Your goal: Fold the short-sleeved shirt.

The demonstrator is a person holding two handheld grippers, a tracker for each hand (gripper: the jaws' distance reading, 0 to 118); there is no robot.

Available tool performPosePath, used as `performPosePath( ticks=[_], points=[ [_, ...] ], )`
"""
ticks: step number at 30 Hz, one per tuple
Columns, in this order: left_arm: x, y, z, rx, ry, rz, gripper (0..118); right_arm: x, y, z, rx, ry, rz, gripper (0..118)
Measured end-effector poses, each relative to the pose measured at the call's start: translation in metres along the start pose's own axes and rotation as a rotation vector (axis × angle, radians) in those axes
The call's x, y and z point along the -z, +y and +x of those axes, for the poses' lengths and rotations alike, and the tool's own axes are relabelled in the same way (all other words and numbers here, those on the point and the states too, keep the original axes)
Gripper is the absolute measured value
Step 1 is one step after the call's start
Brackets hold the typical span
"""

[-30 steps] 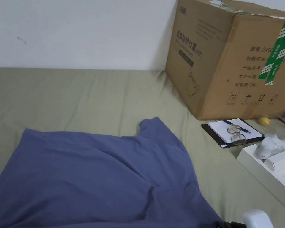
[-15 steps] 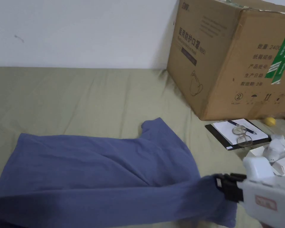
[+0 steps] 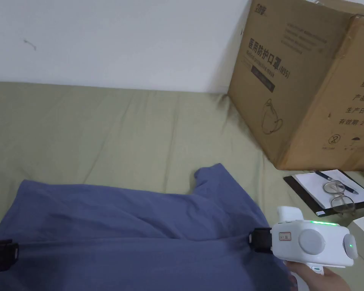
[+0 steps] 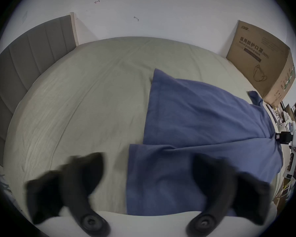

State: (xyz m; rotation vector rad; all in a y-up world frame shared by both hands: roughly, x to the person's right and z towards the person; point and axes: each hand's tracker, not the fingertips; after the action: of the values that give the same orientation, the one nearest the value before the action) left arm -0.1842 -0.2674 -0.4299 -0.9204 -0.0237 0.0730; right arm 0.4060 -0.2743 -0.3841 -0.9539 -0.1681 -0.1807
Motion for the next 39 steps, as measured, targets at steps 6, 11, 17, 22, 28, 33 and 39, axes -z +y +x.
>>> performPosePath(
  ticks=[6, 11, 17, 22, 28, 33, 39],
  points=[
    [-0.068, -0.017, -0.004, 0.009, -0.052, 0.144, 110, -0.071, -0.027, -0.003, 0.011, 0.034, 0.201, 111],
    [-0.163, -0.073, 0.011, -0.018, -0.004, 0.342, 21, -0.187, -0.090, -0.020, 0.035, 0.138, 0.485, 49],
    [-0.236, -0.129, -0.005, -0.215, -0.080, 0.448, 0, -0.257, -0.137, -0.030, 0.135, 0.236, 0.557, 0],
    [-0.198, -0.080, -0.030, -0.169, -0.066, 0.040, 0, -0.262, -0.140, -0.038, 0.105, 0.241, 0.513, 0],
    [-0.102, -0.054, -0.040, -0.233, -0.121, -0.202, 81, -0.249, -0.133, -0.042, 0.134, 0.324, 0.397, 0],
    [-0.057, -0.041, -0.043, -0.229, 0.056, -0.168, 115, -0.243, -0.136, -0.043, 0.123, 0.337, 0.339, 0],
    [-0.017, -0.050, -0.015, -0.018, 0.123, -0.316, 115, -0.230, -0.140, -0.047, 0.097, 0.332, 0.285, 0]
  ],
)
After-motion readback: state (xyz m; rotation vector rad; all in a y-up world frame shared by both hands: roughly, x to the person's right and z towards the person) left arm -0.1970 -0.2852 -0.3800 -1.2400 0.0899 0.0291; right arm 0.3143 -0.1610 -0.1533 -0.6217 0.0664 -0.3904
